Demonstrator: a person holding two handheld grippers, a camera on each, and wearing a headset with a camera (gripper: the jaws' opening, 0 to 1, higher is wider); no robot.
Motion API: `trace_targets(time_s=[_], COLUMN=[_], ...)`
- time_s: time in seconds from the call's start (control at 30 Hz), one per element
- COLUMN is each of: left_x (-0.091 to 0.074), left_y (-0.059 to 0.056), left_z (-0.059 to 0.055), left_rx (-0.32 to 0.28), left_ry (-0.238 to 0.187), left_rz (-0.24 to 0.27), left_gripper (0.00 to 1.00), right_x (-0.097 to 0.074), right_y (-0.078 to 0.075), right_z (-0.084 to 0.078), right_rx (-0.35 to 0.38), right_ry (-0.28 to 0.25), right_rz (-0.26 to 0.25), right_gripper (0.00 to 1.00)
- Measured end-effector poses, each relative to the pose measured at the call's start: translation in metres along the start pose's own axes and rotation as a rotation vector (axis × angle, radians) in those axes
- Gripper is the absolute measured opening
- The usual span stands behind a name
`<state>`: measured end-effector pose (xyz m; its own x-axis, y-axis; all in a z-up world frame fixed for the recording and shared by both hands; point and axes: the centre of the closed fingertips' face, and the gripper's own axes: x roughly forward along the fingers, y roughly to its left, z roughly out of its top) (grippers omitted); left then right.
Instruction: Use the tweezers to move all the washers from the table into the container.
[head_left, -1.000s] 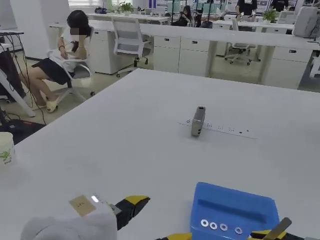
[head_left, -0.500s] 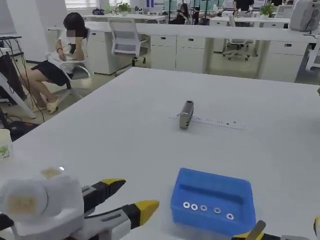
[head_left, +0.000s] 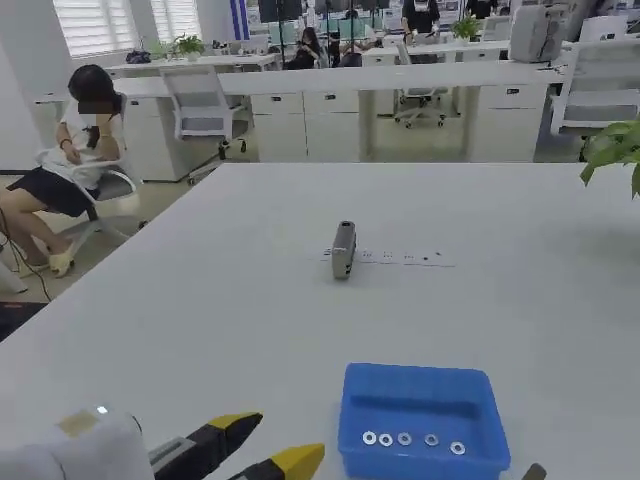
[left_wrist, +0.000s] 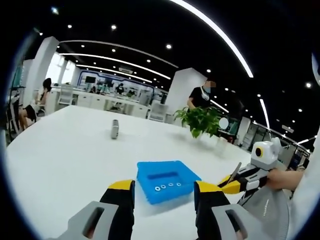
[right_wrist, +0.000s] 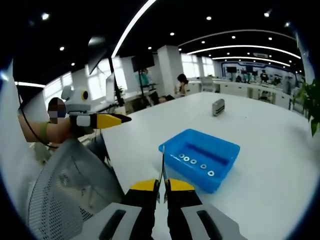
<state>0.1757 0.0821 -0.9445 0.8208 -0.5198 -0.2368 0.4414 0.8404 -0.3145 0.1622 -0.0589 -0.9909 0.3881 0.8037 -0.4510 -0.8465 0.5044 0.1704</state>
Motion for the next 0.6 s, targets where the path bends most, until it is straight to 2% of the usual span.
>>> trace_targets(time_s=[0.1,0.17,0.2,0.27,0.33,0.37,0.43,0.57,0.6], left_x=[0.002,0.004,0.005,0.009,0.012,0.015,0.021,0.034,0.036], left_y=[-0.015,-0.031,-0.044,-0.064,-0.079,-0.089,-0.098,-0.112,-0.117], left_z=[-0.003,-0.005,-0.007,-0.007,-0.006,-0.005,-0.001,0.014,0.016], left_rx=[0.018,0.059,0.094,0.153,0.173,0.175,0.201,0.230,0.238], left_ry=[0.029,0.074,0.103,0.129,0.143,0.161,0.180,0.173,0.183], left_rz=[-0.083,-0.153,-0.212,-0.305,-0.376,-0.426,-0.472,-0.543,-0.573], left_gripper=[0.41,0.38,0.36,0.33,0.29,0.28,0.27,0.26,0.25], right_x=[-0.002,-0.006,-0.007,-0.007,-0.006,-0.005,-0.004,-0.003,-0.003], right_y=[0.000,-0.003,-0.004,-0.006,-0.007,-0.008,-0.007,-0.007,-0.007], right_z=[0.000,0.000,0.000,0.001,0.001,0.001,0.003,0.005,0.006], right_rx=[-0.012,-0.011,-0.011,-0.007,-0.021,-0.026,-0.026,-0.034,-0.035], right_ry=[-0.004,-0.004,-0.007,-0.017,-0.013,-0.013,-0.021,-0.033,-0.035], right_rz=[-0.012,-0.031,-0.037,-0.042,-0.046,-0.046,-0.041,-0.028,-0.029], right_gripper=[0.04,0.04,0.04,0.04,0.04,0.04,0.04,0.04,0.04])
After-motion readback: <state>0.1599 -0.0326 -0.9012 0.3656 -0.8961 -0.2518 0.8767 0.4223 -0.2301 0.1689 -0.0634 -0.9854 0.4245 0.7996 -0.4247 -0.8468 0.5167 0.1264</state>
